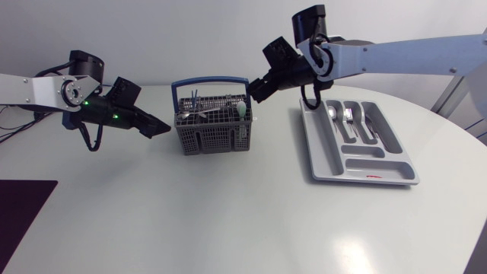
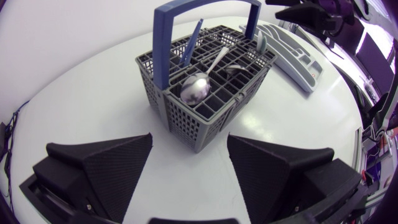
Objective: Unload the cutlery basket into the drawer organizer.
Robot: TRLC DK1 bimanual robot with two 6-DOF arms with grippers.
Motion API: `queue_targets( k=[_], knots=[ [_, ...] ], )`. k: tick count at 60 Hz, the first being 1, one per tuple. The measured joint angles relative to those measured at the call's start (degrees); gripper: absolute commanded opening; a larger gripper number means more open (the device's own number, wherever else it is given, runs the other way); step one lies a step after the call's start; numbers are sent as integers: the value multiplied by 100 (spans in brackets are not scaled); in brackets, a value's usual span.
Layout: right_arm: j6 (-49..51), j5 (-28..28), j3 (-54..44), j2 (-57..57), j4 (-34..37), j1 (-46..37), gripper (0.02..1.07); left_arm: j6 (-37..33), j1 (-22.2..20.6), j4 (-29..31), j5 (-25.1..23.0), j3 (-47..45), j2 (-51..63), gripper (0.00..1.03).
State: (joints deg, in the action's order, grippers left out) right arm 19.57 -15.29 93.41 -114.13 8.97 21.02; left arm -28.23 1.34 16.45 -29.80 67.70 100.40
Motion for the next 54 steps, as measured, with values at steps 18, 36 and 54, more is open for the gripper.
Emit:
queue_targets(
  k=[18, 36, 54],
  knots=[
    [-181, 59, 1287, -1001, 455, 81, 43, -157, 0, -2, -389, 212, 496, 82],
    [-201, 223, 1429, -1331, 494, 273, 14, -184, -129, -157, -835, 275, 734, 74],
    [-332, 267, 1421, -1331, 496, 299, 10, -184, -186, -177, -940, 267, 767, 74]
  ],
)
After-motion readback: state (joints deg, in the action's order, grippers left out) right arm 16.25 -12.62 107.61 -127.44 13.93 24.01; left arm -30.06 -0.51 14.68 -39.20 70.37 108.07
